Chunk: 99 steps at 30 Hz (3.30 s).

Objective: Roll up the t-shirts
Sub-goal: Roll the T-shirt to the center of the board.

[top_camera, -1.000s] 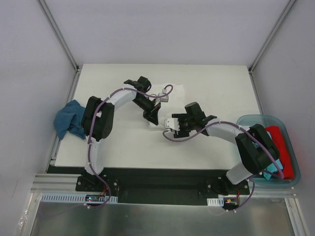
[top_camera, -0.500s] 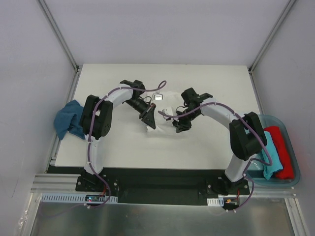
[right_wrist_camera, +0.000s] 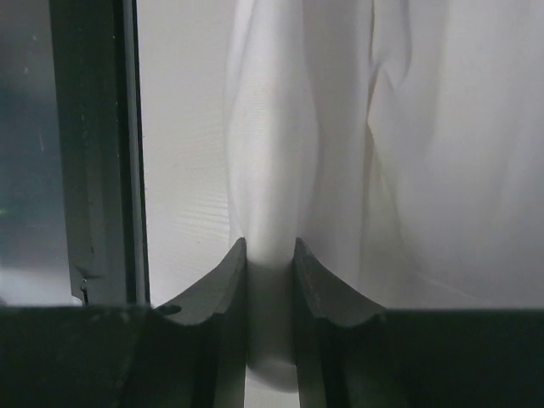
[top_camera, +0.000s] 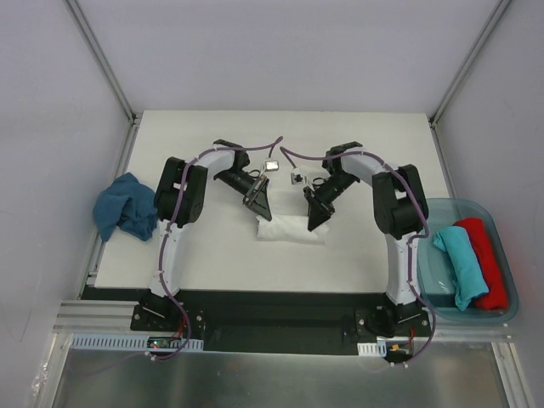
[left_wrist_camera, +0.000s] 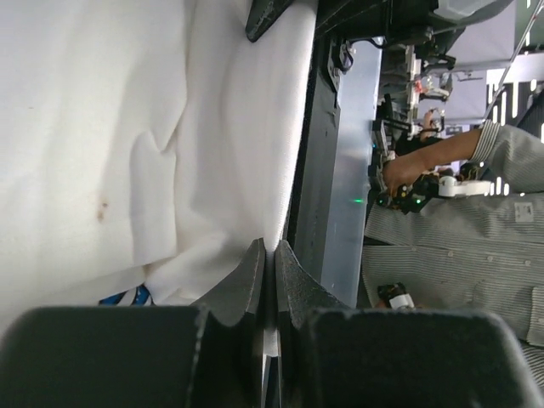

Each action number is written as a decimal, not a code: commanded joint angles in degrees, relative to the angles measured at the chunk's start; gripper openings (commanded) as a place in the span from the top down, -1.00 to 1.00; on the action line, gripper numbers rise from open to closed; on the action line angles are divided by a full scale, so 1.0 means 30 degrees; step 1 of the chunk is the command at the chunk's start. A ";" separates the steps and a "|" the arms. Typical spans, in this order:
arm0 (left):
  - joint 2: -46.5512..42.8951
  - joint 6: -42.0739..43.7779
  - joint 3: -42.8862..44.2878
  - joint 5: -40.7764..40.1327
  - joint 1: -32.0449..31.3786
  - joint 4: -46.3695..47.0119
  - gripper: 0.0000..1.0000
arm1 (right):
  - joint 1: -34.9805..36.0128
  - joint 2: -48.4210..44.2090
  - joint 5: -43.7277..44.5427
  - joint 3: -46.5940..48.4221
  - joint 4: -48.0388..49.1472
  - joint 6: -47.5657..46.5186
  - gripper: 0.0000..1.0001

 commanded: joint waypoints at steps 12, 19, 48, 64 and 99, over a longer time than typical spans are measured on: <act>0.2714 -0.4281 0.3277 -0.3616 0.1131 0.2153 0.79 | -0.1972 0.5965 0.0464 0.4058 -0.8556 0.1378 0.63; -0.0149 -0.3175 0.2847 -0.4672 0.2215 0.3648 0.48 | -0.2062 0.7140 0.0463 0.5436 -0.8498 0.3754 0.63; -1.5481 0.9161 -1.8550 -1.6215 -0.7627 2.6680 -0.59 | -0.2031 0.7845 0.1255 0.5877 -0.7179 0.8238 0.68; -1.1292 1.3879 -1.6178 -1.5718 -0.7598 2.2818 -0.02 | -0.2354 0.8079 0.0639 0.6053 -0.7326 0.8296 0.61; -0.4084 0.8666 -0.1469 -0.5230 -0.4347 -0.0098 1.00 | 0.3269 -2.0459 0.6938 -1.4954 1.2772 0.2027 -0.92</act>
